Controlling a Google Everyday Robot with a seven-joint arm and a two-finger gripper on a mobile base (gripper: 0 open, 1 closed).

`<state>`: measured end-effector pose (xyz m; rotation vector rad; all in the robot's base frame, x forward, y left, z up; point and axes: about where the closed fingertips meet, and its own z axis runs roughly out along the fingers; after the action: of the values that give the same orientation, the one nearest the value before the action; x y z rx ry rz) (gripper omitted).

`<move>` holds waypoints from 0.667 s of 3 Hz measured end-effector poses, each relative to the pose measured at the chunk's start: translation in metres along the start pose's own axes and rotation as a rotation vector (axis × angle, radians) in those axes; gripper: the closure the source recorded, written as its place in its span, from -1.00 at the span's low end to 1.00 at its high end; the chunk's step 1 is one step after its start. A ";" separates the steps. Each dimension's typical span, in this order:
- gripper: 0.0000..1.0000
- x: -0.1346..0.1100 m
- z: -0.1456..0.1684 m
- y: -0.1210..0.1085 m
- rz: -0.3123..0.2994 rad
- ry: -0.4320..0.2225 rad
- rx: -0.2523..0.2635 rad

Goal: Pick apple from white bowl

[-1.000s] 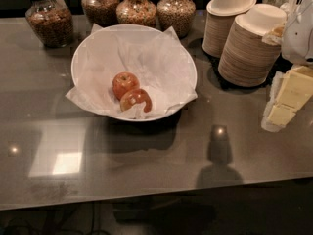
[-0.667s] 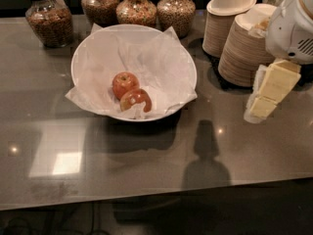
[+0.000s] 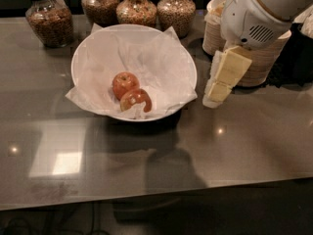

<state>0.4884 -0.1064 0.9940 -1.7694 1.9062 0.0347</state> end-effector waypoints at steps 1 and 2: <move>-1.00 0.000 0.000 0.000 0.000 0.000 0.000; -1.00 -0.016 0.016 -0.006 0.016 -0.084 0.020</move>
Offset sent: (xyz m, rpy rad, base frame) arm 0.0401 0.0603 -0.0164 0.2896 -0.0780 0.0154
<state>0.5000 -0.0870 0.9889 -1.7120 1.8546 0.0938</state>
